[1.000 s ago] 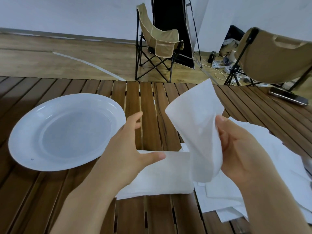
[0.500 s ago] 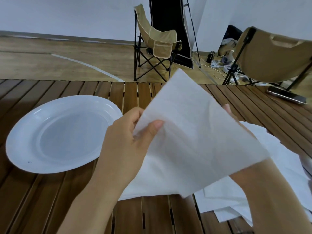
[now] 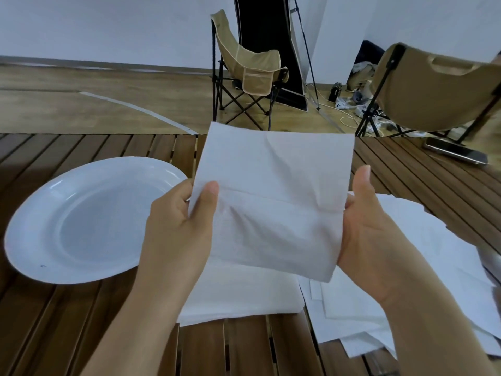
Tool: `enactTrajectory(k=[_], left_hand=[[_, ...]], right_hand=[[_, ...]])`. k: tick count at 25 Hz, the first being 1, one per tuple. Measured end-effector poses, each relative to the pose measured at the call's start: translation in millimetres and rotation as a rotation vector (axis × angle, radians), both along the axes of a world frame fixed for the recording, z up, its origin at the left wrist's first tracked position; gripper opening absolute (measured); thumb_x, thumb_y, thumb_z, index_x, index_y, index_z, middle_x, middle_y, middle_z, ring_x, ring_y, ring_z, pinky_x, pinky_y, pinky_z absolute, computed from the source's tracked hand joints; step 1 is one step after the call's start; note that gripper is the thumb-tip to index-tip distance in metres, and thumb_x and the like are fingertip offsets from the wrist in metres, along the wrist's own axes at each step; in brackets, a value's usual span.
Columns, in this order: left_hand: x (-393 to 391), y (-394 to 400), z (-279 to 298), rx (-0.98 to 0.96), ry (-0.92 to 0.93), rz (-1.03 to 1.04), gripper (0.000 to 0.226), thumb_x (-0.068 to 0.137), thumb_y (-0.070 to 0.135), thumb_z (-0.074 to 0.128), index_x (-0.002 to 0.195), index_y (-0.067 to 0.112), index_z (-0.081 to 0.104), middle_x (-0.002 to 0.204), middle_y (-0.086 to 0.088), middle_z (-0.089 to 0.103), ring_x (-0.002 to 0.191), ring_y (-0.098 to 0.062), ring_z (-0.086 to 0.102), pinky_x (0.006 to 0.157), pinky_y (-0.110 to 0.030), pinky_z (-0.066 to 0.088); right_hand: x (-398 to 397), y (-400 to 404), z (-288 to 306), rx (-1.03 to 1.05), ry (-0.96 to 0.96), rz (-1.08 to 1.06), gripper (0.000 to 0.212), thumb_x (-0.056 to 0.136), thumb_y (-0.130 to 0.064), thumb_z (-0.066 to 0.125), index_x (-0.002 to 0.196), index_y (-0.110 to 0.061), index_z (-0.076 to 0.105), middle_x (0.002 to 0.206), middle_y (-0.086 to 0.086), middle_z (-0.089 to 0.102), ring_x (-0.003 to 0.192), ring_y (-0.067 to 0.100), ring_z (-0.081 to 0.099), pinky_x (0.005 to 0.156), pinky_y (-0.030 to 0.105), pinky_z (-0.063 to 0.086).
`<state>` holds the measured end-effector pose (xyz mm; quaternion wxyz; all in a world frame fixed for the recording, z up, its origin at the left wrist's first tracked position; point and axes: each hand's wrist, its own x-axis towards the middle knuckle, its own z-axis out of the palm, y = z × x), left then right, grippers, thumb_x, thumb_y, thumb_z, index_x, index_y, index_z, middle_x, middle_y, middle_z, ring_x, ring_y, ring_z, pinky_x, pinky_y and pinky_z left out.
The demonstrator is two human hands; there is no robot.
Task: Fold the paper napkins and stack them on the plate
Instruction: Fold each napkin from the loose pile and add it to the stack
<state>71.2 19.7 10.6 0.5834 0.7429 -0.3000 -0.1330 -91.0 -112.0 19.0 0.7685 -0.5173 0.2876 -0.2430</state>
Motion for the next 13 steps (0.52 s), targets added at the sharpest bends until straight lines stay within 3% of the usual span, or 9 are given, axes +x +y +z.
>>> enactTrajectory(k=[3,5,7,10,13], left_hand=[[0,0,0,0.006,0.018,-0.011,0.032,0.094,0.045,0.043,0.085,0.022,0.063,0.076,-0.015,0.064,0.068,-0.027,0.059,0.058,-0.042,0.047],[3,0,-2,0.031,-0.029,0.002,0.039,0.094,0.045,0.043,0.084,0.014,0.062,0.074,-0.018,0.060,0.065,-0.024,0.054,0.053,-0.035,0.041],[5,1,-5,0.026,-0.050,0.026,0.043,0.093,0.046,0.045,0.081,0.007,0.060,0.073,-0.019,0.056,0.062,-0.022,0.048,0.054,-0.030,0.035],[9,3,-6,-0.010,-0.039,0.066,0.027,0.089,0.050,0.050,0.084,0.027,0.065,0.085,0.007,0.066,0.079,-0.002,0.057,0.062,-0.017,0.038],[13,4,-6,-0.024,-0.086,0.110,0.012,0.085,0.051,0.055,0.084,0.040,0.060,0.118,0.018,0.059,0.110,-0.004,0.053,0.070,-0.006,0.034]], right_hand=[[-2,0,0,-0.072,0.047,-0.021,0.056,0.084,-0.052,0.048,0.123,-0.016,0.063,0.114,0.008,0.071,0.104,0.025,0.068,0.086,0.043,0.053],[-4,-1,-2,-0.120,0.037,-0.063,0.041,0.083,-0.025,0.060,0.121,-0.010,0.063,0.113,0.012,0.070,0.103,0.028,0.068,0.084,0.041,0.054],[-4,-3,-4,-0.131,0.032,-0.112,0.041,0.081,-0.008,0.063,0.121,-0.010,0.061,0.108,0.013,0.072,0.100,0.027,0.068,0.081,0.037,0.054],[-1,-5,-7,-0.201,0.057,-0.258,0.047,0.079,-0.003,0.067,0.123,-0.015,0.057,0.095,0.008,0.075,0.095,0.022,0.070,0.080,0.036,0.054],[-1,-6,-11,-0.261,0.039,-0.341,0.058,0.070,-0.011,0.073,0.124,-0.020,0.055,0.072,0.003,0.070,0.089,0.020,0.068,0.081,0.038,0.055]])
